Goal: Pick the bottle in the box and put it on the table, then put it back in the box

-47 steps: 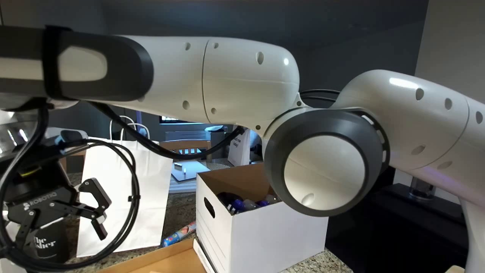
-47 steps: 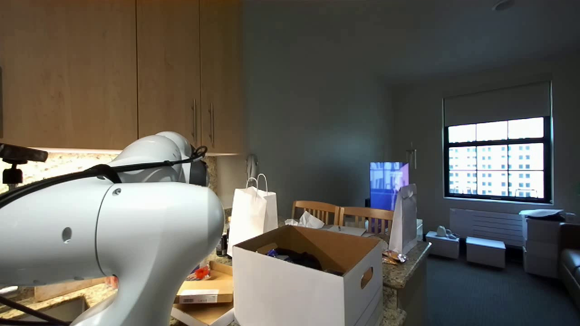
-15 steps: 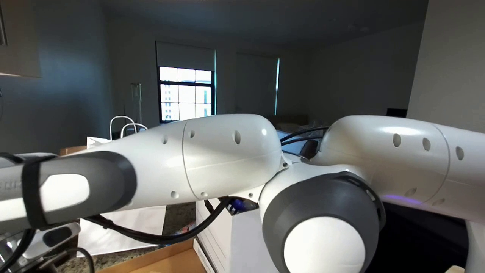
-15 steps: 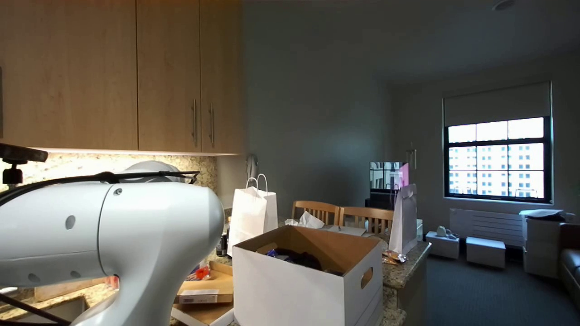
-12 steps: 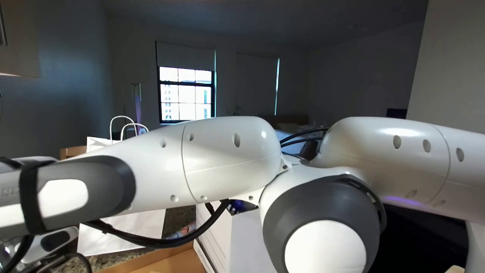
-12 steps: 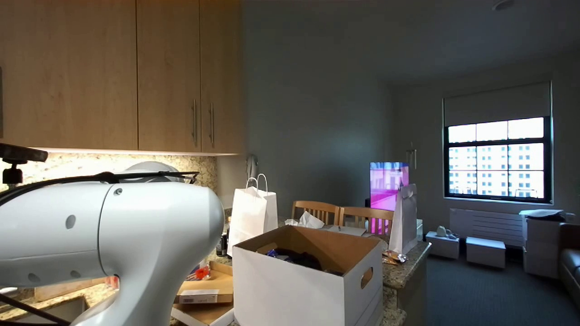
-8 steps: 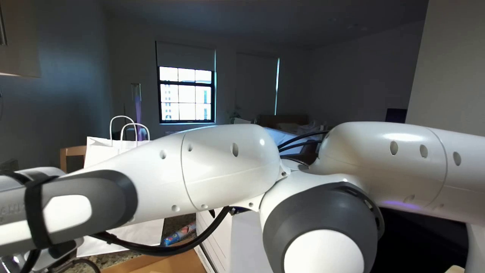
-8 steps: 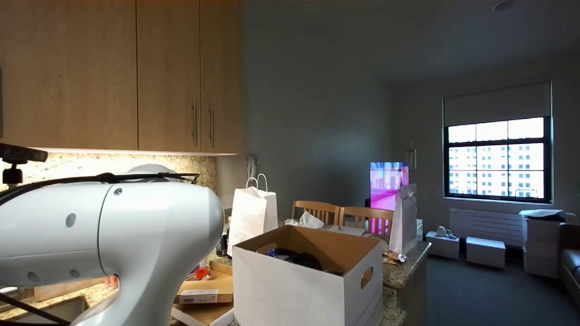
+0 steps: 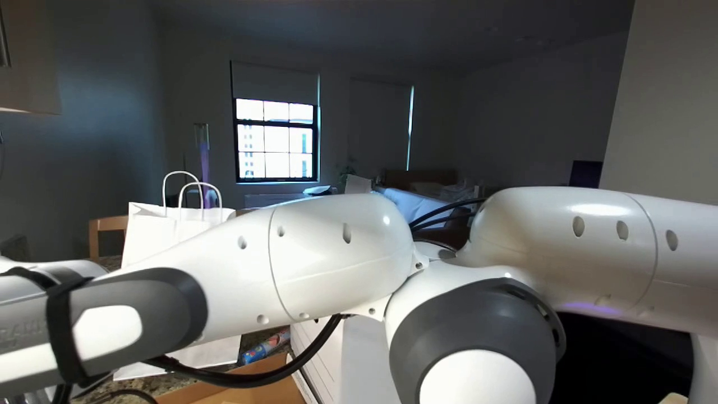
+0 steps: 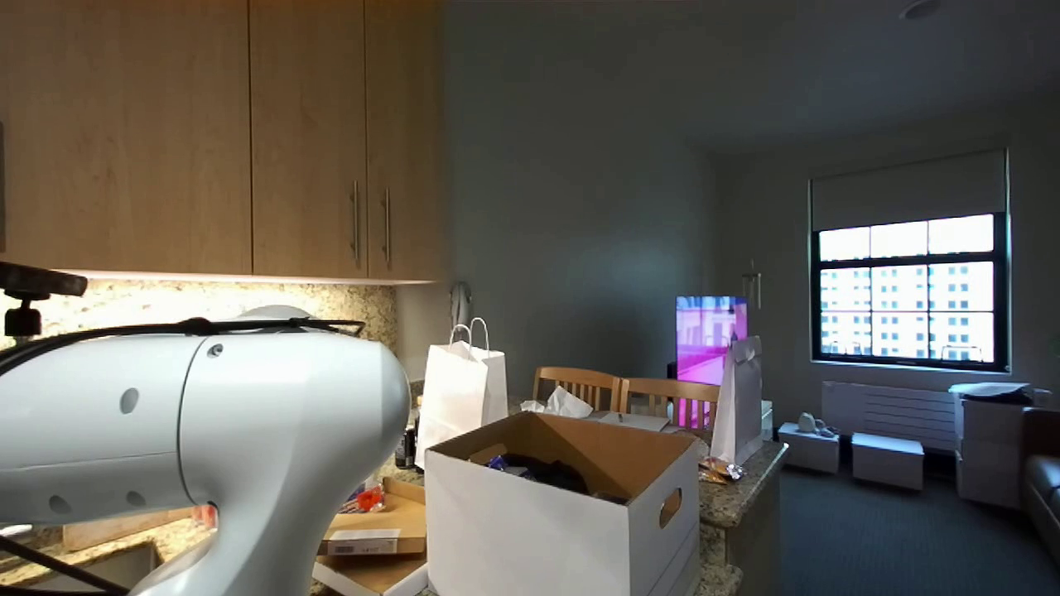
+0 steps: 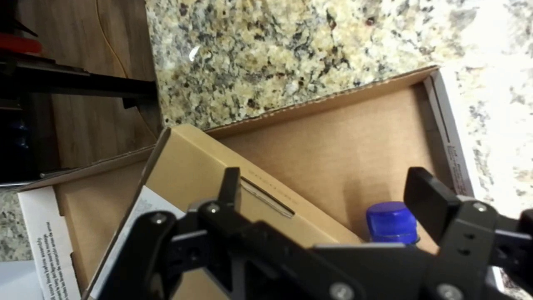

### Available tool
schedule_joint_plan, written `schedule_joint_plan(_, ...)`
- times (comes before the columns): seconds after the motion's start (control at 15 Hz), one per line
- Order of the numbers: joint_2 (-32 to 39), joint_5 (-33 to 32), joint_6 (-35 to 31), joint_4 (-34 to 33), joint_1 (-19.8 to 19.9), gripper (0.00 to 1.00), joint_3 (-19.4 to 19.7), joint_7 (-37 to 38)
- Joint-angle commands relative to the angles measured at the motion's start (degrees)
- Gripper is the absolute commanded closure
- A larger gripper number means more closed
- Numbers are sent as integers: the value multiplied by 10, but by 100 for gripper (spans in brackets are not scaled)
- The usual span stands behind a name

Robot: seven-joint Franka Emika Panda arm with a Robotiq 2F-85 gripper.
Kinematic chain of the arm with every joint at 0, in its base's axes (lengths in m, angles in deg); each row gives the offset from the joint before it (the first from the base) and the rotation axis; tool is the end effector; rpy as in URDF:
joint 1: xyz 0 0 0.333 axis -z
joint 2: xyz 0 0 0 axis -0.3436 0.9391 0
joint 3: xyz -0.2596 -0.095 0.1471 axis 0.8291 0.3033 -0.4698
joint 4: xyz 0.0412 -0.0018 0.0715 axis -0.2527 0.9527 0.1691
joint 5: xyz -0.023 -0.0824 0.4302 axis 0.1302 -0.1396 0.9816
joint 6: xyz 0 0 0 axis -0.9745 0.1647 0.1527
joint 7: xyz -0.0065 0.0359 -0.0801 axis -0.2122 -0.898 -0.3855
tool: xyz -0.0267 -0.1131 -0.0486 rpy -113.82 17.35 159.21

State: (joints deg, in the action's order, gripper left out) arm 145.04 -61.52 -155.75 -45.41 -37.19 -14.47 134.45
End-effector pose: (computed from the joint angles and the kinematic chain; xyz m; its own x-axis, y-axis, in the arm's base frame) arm 0.4060 0.6806 0.1133 0.9342 -0.2823 -0.2179 -0.2023 -0.9227 0.3283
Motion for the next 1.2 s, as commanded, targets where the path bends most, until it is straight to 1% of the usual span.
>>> schedule_joint_plan(0.0, 17, 1, -32, -1, 6, 0, -8, -37)
schedule_joint_plan(0.07, 8, 4, -47, 19, 7, 0, -10, -42)
schedule_joint_plan(0.4, 17, 11, -78, 20, 8, 0, -18, -60)
schedule_joint_plan(0.8, 18, 22, -81, 43, 10, 0, -30, -71)
schedule_joint_plan(1.13, 20, 23, -83, 65, 11, 0, -30, -69)
